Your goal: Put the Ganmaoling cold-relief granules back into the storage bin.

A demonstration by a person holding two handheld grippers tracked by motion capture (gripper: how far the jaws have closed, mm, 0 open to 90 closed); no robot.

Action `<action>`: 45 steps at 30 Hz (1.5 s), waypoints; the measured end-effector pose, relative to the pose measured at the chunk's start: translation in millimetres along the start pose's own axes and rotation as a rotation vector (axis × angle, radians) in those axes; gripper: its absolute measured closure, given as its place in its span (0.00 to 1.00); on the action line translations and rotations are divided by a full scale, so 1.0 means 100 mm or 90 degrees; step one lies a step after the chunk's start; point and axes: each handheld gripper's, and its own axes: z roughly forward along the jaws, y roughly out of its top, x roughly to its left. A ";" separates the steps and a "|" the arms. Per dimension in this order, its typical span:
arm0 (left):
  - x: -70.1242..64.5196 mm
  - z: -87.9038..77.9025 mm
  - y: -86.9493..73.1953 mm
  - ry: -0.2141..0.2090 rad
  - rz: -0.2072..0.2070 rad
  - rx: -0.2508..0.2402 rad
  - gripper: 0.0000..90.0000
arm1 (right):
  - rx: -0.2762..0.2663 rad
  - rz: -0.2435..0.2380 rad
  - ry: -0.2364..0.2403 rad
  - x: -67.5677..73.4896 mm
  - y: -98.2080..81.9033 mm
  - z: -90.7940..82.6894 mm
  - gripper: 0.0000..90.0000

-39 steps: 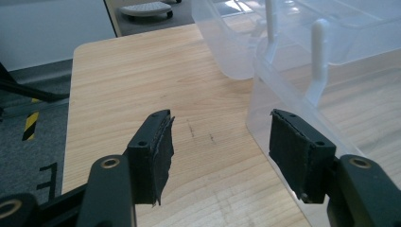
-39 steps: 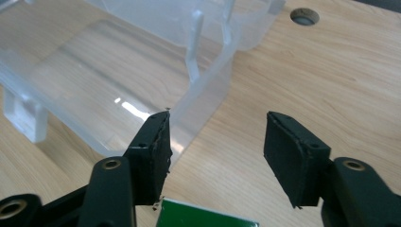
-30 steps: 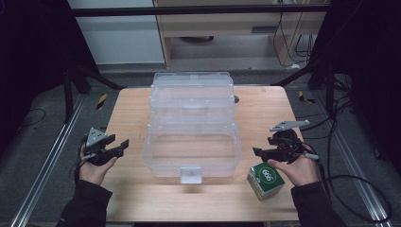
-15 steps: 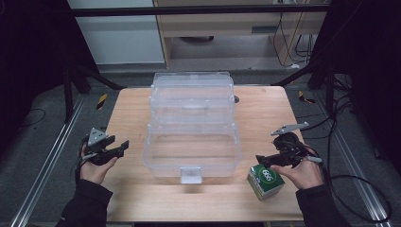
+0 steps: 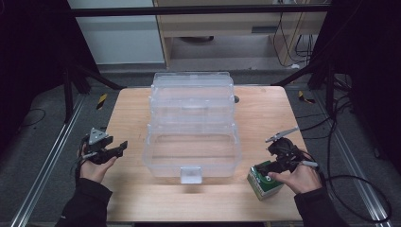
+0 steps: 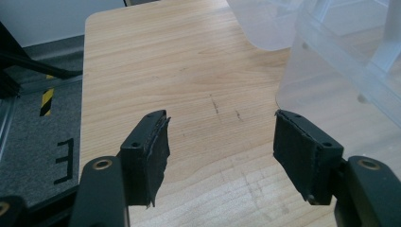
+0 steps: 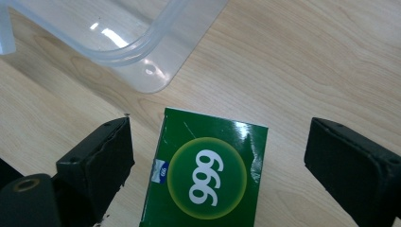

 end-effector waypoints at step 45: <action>-0.02 0.02 -0.05 -0.005 0.010 0.021 0.39 | 0.122 0.015 0.015 -0.01 -0.18 0.45 0.07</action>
